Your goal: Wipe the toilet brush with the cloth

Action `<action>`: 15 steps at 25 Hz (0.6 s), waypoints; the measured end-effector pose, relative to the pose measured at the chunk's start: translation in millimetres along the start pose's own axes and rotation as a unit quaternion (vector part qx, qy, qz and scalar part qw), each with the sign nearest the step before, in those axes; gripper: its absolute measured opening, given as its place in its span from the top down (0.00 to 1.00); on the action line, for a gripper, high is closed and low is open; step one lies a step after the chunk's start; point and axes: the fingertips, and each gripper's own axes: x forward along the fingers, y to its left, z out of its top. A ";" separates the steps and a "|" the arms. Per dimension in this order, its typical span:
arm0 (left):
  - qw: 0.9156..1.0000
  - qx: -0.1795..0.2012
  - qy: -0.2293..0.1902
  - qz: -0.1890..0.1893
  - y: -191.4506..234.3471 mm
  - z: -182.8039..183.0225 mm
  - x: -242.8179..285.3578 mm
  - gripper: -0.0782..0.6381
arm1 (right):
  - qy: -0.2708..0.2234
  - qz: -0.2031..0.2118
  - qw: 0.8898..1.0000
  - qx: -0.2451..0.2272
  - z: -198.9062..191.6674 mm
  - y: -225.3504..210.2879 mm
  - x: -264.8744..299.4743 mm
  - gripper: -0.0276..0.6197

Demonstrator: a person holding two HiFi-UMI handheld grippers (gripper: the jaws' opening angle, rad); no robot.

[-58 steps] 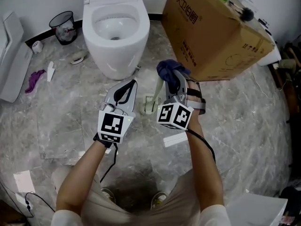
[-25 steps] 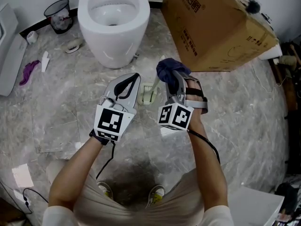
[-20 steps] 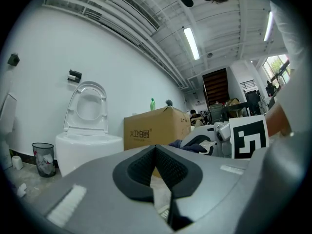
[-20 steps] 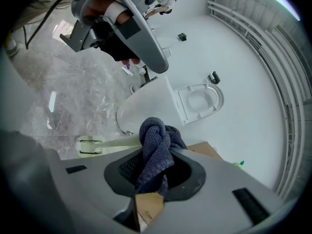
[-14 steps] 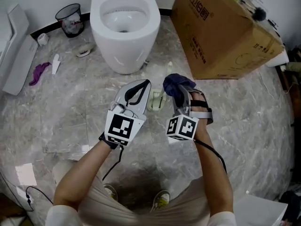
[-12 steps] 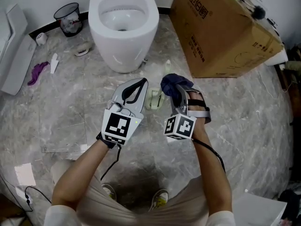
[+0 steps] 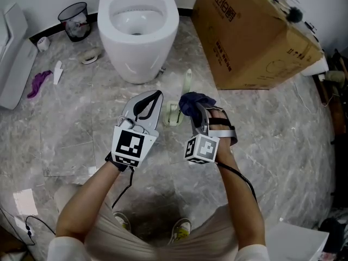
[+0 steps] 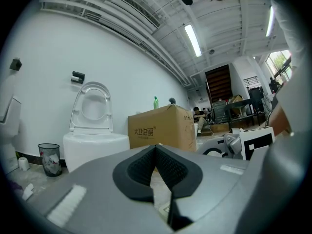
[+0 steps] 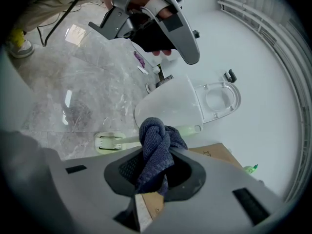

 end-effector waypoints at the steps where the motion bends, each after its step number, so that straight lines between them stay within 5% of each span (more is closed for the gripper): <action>1: 1.000 0.002 0.001 0.000 0.3 0.1 0.1 0.89 | 0.006 0.005 1.000 -0.006 -1.7 1.0 -1.4 0.82; 4: 1.000 0.009 -0.001 0.001 1.5 3.3 -1.1 0.89 | 0.022 -0.004 1.000 0.000 -4.4 -15.9 -13.3 0.82; 11: 1.000 0.000 -0.003 0.018 14.9 8.6 -3.9 0.89 | 0.045 -0.145 0.988 0.015 -0.2 -114.3 -26.6 0.82; 15: 1.000 0.000 -0.004 0.022 15.3 12.4 -5.7 0.89 | 0.033 -0.157 0.987 0.009 20.3 -130.4 -18.9 0.82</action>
